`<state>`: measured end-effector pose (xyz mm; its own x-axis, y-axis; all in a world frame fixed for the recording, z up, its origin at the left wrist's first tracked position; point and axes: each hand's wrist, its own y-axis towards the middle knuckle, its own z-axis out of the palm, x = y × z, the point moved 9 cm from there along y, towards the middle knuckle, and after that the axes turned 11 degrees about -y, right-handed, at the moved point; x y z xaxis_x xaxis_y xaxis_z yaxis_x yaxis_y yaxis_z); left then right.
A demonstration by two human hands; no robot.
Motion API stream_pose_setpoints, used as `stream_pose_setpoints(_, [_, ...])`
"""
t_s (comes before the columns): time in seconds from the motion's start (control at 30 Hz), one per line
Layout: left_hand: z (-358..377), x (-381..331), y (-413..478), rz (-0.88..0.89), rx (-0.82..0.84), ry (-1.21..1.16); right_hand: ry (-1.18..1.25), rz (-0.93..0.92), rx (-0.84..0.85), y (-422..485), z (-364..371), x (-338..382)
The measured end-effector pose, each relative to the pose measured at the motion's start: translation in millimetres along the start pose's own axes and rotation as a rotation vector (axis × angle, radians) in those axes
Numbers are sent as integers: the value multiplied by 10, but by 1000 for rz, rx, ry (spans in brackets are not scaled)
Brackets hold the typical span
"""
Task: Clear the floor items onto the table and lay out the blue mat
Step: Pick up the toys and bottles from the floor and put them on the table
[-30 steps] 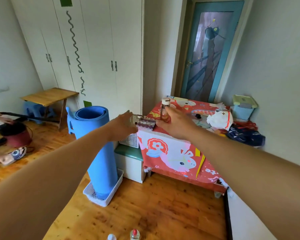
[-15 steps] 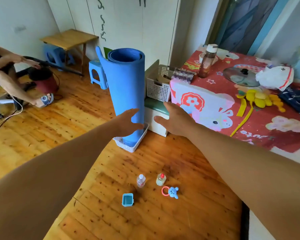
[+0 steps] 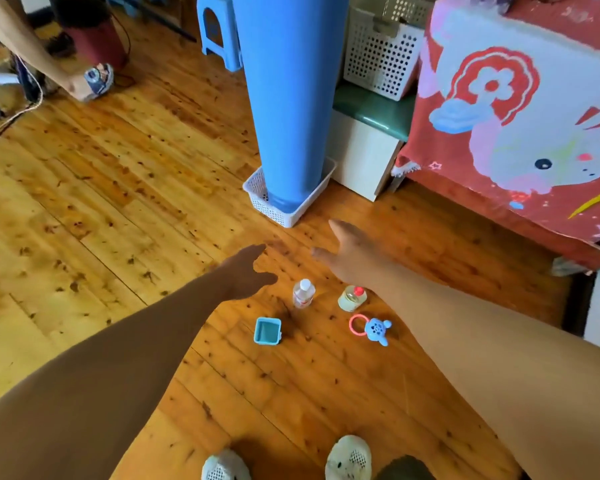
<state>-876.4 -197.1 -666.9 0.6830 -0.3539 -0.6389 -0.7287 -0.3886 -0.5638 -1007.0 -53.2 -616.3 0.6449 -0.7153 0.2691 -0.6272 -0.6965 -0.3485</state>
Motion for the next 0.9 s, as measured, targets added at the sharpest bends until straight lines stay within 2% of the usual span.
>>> stream_pose_setpoints(0.27, [978,1383,1187,-46,16,2,45,26,82,975,1828,-481])
stream_pose_setpoints(0.47, [1653,2330,1964,-62,1,58,108,12,64,1588,2954,-748])
stream_pose_setpoints(0.6, [2054,2763,2307,-38,-34,141,191,28,18,1790,3439,-970])
stream_pose_setpoints(0.7, [2343,3000,2436,-20,-37,189,275,36,-90,1891,3586,-1085])
stream_pose_setpoints(0.8, [2504,3124,2500,11,-95,269,319,16,-174,1934,3685,-1147])
stream_pose_setpoints(0.9, [2545,3110,2518,52,-154,313,366,13,-178,1954,3786,-1188])
